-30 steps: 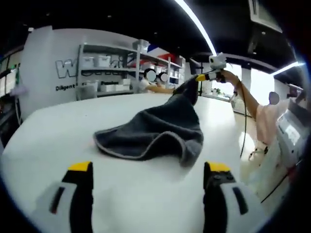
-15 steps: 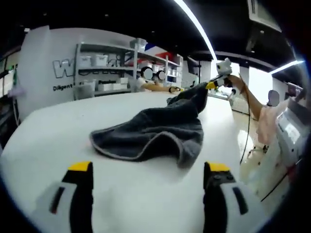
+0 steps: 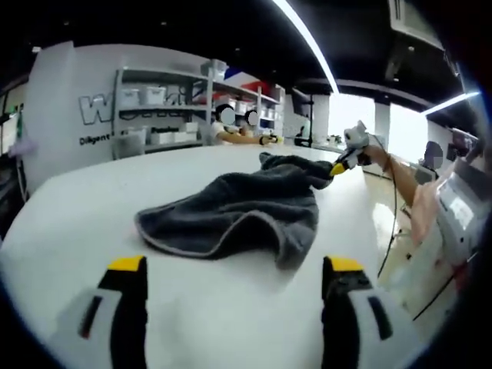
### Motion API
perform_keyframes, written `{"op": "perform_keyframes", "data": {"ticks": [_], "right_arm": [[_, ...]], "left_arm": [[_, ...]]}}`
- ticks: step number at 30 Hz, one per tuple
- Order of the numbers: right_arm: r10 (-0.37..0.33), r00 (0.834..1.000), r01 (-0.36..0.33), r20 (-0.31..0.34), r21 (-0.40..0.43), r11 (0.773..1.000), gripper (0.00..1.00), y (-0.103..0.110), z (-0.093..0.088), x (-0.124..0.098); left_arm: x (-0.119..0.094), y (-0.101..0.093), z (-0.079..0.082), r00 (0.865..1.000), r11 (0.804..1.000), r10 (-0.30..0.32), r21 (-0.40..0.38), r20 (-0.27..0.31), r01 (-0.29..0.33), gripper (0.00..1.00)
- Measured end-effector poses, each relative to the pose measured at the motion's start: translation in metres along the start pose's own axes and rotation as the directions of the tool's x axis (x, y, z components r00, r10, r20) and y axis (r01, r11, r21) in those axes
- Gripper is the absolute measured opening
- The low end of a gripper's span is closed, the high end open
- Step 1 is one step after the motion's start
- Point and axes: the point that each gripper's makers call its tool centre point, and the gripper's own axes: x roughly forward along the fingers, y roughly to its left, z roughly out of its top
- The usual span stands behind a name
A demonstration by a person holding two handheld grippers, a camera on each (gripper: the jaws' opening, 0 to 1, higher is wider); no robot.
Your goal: Fold the towel on the table until its edges align and the towel forms a compact rectangular stack.
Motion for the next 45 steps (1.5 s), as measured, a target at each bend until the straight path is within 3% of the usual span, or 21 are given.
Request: {"op": "perform_keyframes", "data": {"ticks": [9, 20, 25, 34, 41, 45], "right_arm": [[-0.002, 0.999, 0.001, -0.047, -0.015, 1.0, 0.03, 0.006, -0.022, 0.015], [-0.029, 0.998, 0.026, -0.052, -0.048, 0.999, 0.06, 0.002, -0.023, 0.016], [-0.082, 0.996, 0.08, -0.027, -0.058, 0.995, 0.24, -0.007, -0.019, 0.009], [-0.179, 0.984, 0.18, 0.017, -0.061, 0.982, 0.44, -0.024, -0.011, -0.017], [-0.214, 0.976, 0.215, 0.022, -0.047, 0.975, 0.62, -0.029, -0.01, -0.024], [-0.219, 0.975, 0.22, 0.023, -0.038, 0.975, 0.68, -0.029, -0.012, -0.024]], "left_arm": [[0.002, -0.001, -0.001, 1.0, 1.0, -0.004, 0.0, -0.003, 0.004, 0.99], [0.002, -0.001, 0.0, 1.0, 1.0, -0.008, 0.002, -0.001, 0.008, 0.99], [0.002, -0.001, -0.001, 1.0, 1.0, -0.011, -0.002, -0.002, 0.011, 0.99], [0.004, -0.004, -0.001, 1.0, 1.0, -0.018, -0.006, -0.007, 0.018, 0.99], [0.006, -0.006, -0.001, 1.0, 1.0, -0.023, -0.005, -0.011, 0.023, 0.99], [0.007, -0.007, -0.002, 1.0, 1.0, -0.024, -0.007, -0.016, 0.024, 0.99]]}}
